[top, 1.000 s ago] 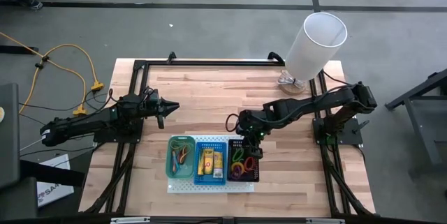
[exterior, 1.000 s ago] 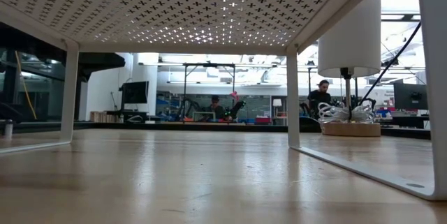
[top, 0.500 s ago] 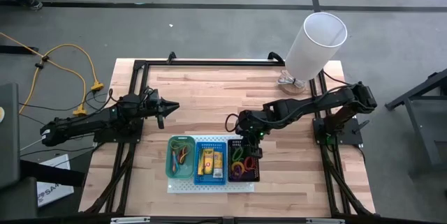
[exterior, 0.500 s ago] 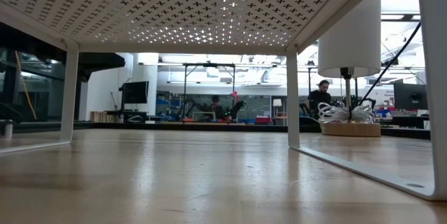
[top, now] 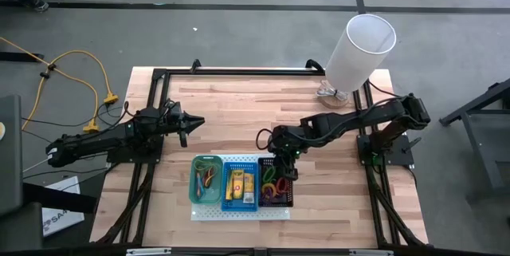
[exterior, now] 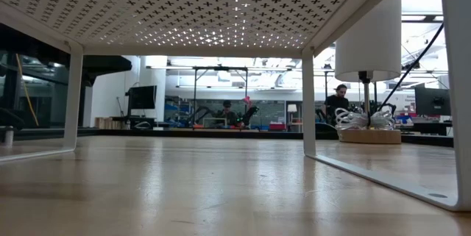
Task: Pick & Place Office Desk Supplies
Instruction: Put the black bin on the shelf
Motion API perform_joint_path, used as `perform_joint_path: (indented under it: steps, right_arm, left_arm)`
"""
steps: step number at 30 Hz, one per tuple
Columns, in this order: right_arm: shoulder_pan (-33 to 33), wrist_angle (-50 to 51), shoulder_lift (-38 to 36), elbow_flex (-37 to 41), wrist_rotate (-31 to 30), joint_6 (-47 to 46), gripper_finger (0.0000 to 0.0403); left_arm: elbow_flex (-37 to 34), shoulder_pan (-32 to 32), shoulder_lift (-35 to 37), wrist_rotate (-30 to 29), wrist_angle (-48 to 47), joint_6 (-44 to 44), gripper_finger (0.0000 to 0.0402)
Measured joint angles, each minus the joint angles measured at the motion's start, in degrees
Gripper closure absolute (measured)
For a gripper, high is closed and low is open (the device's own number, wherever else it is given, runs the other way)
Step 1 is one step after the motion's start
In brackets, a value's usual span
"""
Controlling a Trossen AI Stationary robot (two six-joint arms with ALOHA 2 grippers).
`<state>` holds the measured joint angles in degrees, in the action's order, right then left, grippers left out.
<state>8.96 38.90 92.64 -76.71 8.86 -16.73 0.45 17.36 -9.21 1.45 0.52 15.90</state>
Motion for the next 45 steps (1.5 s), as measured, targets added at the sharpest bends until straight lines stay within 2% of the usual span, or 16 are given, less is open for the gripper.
perform_joint_path:
  steps: [41,45]
  right_arm:
    - [0.43,-1.01,-0.07,-0.04,0.66,-0.43,0.0399]
    - [0.43,-1.03,-0.07,-0.07,0.69,0.04,0.0384]
  left_arm:
    - [0.0,-0.01,-0.01,0.0,0.02,0.0,0.0351]
    - [0.0,-0.01,0.0,0.0,0.01,0.0,0.0351]
